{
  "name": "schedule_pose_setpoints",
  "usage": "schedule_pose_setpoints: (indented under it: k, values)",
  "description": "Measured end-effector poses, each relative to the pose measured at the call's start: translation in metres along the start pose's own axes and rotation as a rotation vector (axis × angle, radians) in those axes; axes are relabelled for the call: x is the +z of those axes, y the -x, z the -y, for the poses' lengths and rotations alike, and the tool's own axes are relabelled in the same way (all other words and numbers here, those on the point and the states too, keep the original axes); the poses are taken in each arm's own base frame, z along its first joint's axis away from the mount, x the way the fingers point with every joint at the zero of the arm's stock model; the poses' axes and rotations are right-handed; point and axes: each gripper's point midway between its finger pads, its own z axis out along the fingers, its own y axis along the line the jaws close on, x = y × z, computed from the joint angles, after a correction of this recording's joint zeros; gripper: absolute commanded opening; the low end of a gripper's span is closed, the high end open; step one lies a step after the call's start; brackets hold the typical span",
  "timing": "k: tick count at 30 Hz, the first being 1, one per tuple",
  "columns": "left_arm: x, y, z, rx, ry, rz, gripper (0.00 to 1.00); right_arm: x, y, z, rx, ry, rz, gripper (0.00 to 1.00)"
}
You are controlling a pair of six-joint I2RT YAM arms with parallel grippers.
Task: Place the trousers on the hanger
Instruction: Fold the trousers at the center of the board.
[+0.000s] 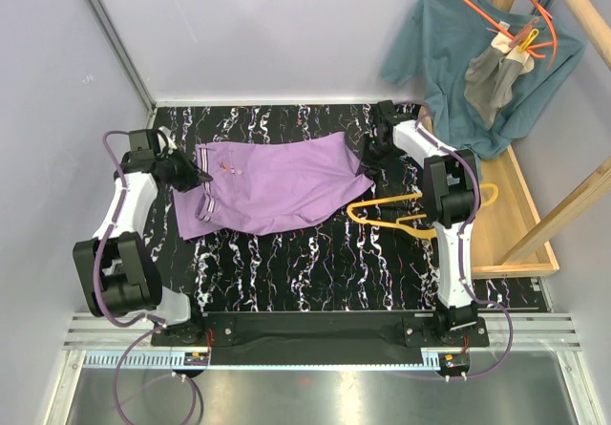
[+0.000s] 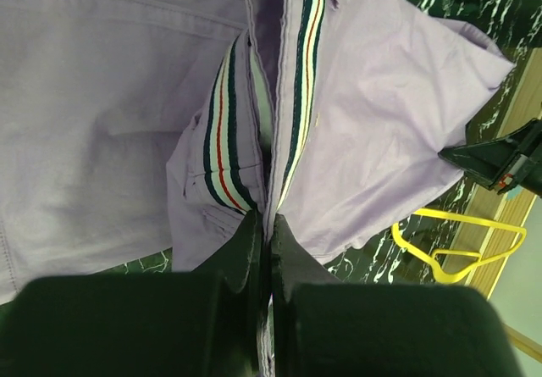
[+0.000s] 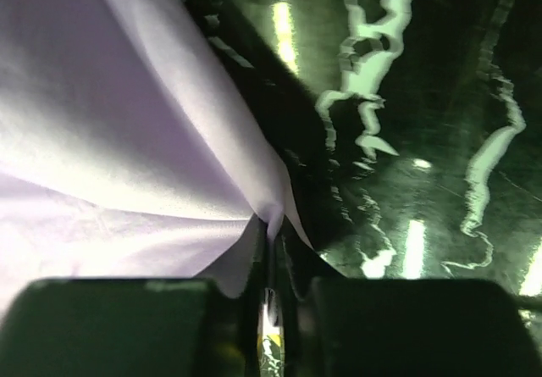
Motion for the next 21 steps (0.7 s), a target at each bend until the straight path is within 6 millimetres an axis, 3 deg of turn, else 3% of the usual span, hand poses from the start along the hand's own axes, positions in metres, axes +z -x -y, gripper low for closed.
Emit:
schedule_pose_setpoints:
  k: [1, 5, 8, 10, 11, 14, 15, 18, 21]
  values:
    - [-0.003, 0.001, 0.002, 0.005, -0.003, 0.009, 0.0, 0.0, 0.0, 0.002, 0.01, -0.003, -0.002, 0.04]
    - [-0.022, 0.003, 0.011, 0.03, -0.004, 0.058, 0.0, -0.007, -0.008, 0.02, 0.084, -0.028, -0.021, 0.02]
    - [-0.031, -0.002, 0.014, 0.04, 0.001, 0.068, 0.0, -0.024, -0.018, 0.026, 0.118, -0.045, -0.031, 0.1]
    - [-0.032, -0.006, 0.006, 0.029, 0.03, 0.067, 0.0, -0.04, -0.02, 0.023, 0.118, -0.048, -0.019, 0.26]
    - [-0.031, -0.008, 0.001, 0.021, 0.045, 0.066, 0.0, -0.046, -0.019, 0.022, 0.119, -0.048, -0.01, 0.49]
    - [-0.025, -0.007, -0.032, -0.024, 0.149, 0.062, 0.0, -0.064, -0.011, 0.025, 0.112, -0.063, 0.038, 0.69]
    - [-0.023, -0.006, -0.042, -0.039, 0.179, 0.061, 0.0, -0.067, -0.009, 0.026, 0.115, -0.061, 0.048, 0.85]
    - [-0.018, -0.004, -0.061, -0.065, 0.227, 0.049, 0.0, -0.072, -0.001, 0.028, 0.127, -0.053, 0.068, 1.0]
    - [-0.016, -0.002, -0.064, -0.066, 0.228, 0.05, 0.0, -0.077, 0.017, 0.018, 0.142, -0.022, 0.093, 1.0]
